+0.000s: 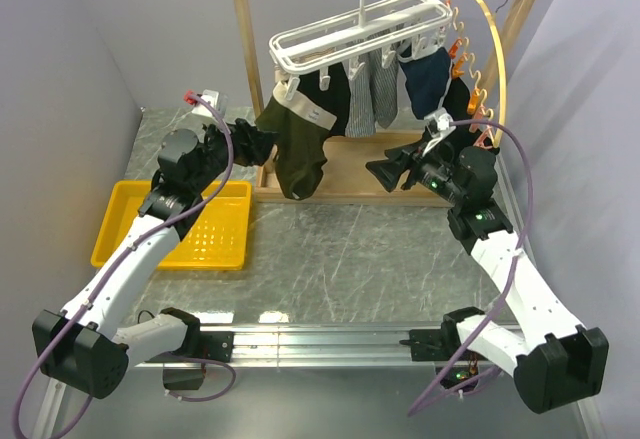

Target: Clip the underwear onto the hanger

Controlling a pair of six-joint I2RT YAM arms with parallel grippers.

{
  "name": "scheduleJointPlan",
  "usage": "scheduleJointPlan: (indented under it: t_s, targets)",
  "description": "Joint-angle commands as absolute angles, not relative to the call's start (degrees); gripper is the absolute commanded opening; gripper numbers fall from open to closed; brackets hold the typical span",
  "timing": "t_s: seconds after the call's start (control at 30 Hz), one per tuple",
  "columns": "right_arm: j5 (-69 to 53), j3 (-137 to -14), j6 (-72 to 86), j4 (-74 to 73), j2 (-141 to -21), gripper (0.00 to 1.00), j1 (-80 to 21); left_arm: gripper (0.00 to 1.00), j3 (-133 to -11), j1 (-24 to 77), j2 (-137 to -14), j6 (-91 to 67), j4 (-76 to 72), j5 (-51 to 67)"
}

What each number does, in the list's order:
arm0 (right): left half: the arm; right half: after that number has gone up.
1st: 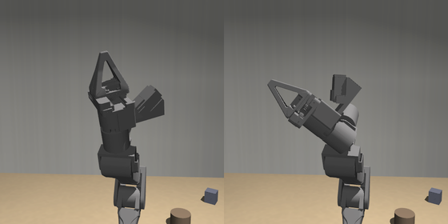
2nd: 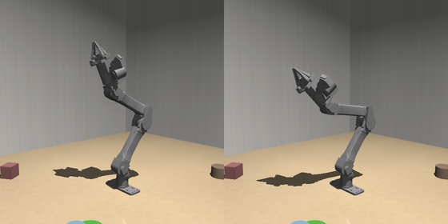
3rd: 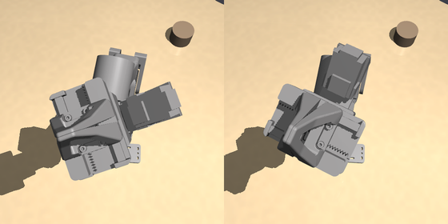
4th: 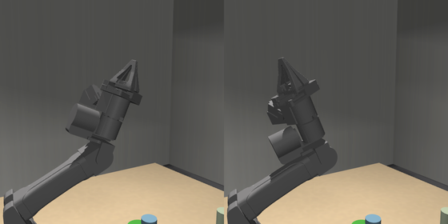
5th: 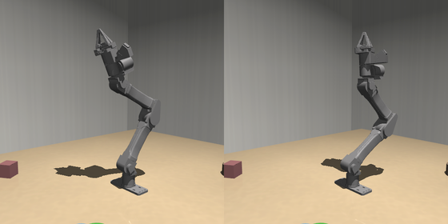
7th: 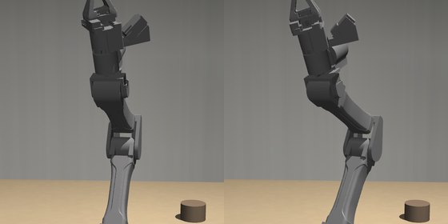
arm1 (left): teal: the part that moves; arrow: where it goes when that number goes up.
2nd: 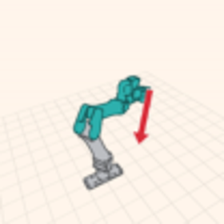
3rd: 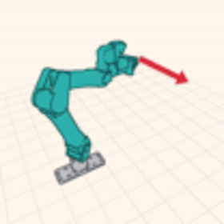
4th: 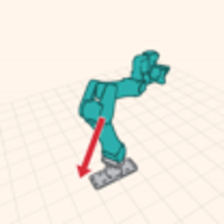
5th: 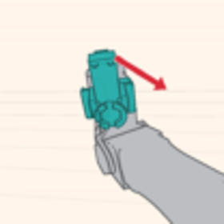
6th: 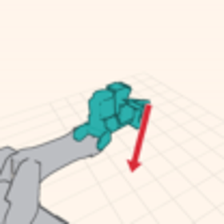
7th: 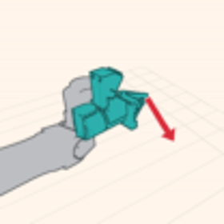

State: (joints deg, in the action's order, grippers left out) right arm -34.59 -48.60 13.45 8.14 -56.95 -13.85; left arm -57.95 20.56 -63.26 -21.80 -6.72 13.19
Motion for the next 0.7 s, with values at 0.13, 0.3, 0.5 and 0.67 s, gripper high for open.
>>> scheduleJointPlan:
  t_s: [0.13,0.3,0.5,0.67]
  targets:
    - [-34.81,-49.13,16.33,18.62,-61.95,0.72,-13.27,0.71,-59.94,19.95,-63.45,-21.09,-6.77,13.71]
    - [-34.72,-48.60,20.91,24.86,-65.82,0.72,-13.18,0.77,-61.26,19.86,-64.86,-21.09,-5.72,14.85]
    - [-34.54,-49.48,23.20,27.50,-67.06,0.71,-13.27,0.81,-57.40,18.99,-59.51,-21.00,-6.42,17.22]
    - [-34.98,-51.76,23.29,28.30,-67.24,0.68,-13.27,0.83,-55.29,18.63,-52.92,-19.78,-2.73,24.67]
